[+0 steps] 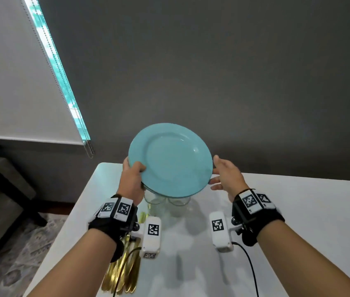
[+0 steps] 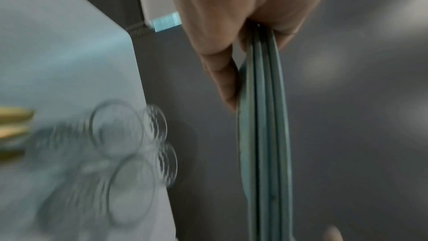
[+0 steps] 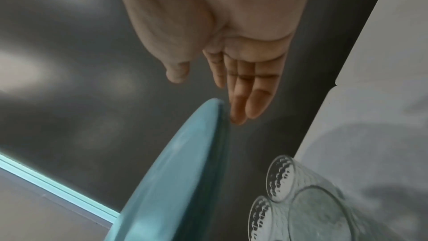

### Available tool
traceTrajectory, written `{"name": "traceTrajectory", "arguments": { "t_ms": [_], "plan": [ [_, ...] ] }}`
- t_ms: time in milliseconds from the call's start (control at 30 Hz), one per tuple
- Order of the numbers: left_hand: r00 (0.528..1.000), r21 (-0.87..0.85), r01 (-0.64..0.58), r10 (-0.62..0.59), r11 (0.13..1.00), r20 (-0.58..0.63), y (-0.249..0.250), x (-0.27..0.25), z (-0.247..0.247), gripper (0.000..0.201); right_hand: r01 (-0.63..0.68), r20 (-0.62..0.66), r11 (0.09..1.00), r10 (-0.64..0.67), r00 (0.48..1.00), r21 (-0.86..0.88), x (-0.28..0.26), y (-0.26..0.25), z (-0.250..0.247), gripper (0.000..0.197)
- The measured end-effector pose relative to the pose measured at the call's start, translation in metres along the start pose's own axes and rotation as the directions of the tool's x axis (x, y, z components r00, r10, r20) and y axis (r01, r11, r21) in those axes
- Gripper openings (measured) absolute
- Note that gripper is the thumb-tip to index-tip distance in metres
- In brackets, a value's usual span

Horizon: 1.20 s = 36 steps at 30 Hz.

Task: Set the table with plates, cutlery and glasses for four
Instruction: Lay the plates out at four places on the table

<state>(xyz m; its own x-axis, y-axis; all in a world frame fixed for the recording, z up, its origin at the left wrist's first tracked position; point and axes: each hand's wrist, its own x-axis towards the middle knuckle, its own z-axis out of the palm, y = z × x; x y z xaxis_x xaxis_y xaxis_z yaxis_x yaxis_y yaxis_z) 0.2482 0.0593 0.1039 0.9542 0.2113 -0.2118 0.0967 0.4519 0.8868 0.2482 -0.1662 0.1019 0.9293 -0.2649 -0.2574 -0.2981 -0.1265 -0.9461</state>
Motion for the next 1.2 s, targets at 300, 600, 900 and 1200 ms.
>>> {"name": "traceTrajectory", "arguments": {
  "t_ms": [300,600,900,1200],
  "plan": [
    [0.981,-0.014,0.131,-0.127,0.991,0.147,-0.092,-0.056,0.113,0.023,-0.179,-0.197,0.983,0.171,0.965,-0.025,0.001,0.059,-0.143,0.042],
    [0.963,0.036,0.193,-0.196,0.981,0.186,-0.182,-0.098,0.203,0.021,-0.242,-0.218,0.961,0.266,0.939,0.132,0.015,0.1,-0.275,0.023],
    [0.953,0.073,0.235,-0.245,0.969,0.179,-0.226,-0.119,0.248,0.033,-0.347,-0.169,0.919,0.378,0.91,0.185,0.021,0.127,-0.34,0.011],
    [0.968,0.176,0.246,-0.251,0.953,0.008,-0.243,-0.106,0.26,0.031,-0.306,-0.223,0.841,0.436,0.872,0.446,0.029,0.148,-0.39,0.028]
  ]
}}
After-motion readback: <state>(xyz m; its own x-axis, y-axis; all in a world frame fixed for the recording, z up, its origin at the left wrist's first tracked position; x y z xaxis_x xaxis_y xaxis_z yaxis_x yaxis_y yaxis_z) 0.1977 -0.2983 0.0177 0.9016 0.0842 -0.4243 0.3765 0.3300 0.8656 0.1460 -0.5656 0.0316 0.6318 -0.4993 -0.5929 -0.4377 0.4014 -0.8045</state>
